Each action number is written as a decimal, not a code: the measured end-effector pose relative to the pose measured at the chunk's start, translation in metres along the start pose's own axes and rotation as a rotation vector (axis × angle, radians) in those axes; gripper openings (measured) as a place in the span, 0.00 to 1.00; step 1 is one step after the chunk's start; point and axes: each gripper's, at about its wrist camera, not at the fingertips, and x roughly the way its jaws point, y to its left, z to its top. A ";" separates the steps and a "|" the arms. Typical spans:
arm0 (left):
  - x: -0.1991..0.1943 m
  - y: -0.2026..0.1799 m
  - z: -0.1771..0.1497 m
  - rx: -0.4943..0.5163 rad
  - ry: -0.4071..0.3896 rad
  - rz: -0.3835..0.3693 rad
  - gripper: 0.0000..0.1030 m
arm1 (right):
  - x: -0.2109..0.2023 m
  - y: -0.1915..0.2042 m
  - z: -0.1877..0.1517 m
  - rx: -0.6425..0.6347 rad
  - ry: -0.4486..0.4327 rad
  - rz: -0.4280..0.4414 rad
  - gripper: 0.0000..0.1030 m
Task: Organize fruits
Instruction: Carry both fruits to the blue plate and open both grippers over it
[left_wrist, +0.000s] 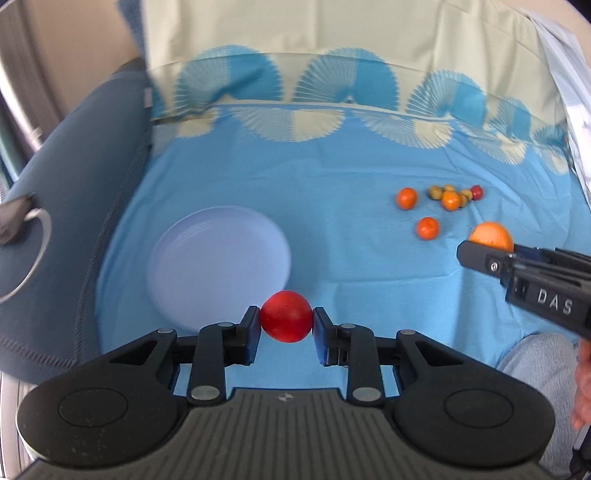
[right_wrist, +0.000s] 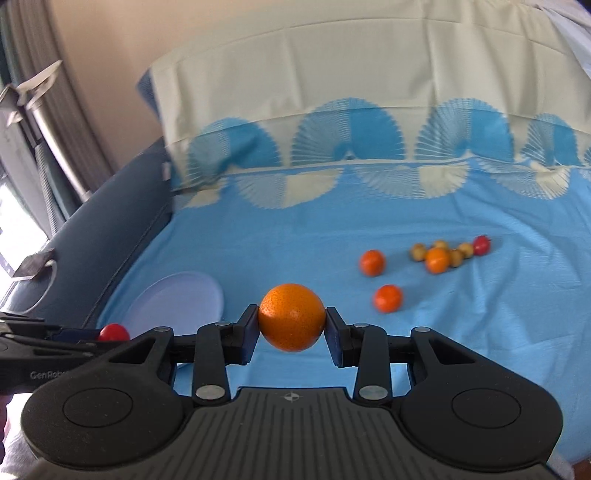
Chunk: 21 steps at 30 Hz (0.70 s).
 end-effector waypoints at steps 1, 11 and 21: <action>-0.006 0.006 -0.006 -0.009 -0.006 0.008 0.32 | -0.004 0.011 -0.003 -0.010 0.001 0.007 0.38; -0.042 0.052 -0.036 -0.092 -0.061 0.009 0.32 | -0.029 0.081 -0.016 -0.107 0.001 0.039 0.38; -0.047 0.064 -0.040 -0.139 -0.069 0.024 0.32 | -0.035 0.110 -0.027 -0.173 0.012 0.051 0.38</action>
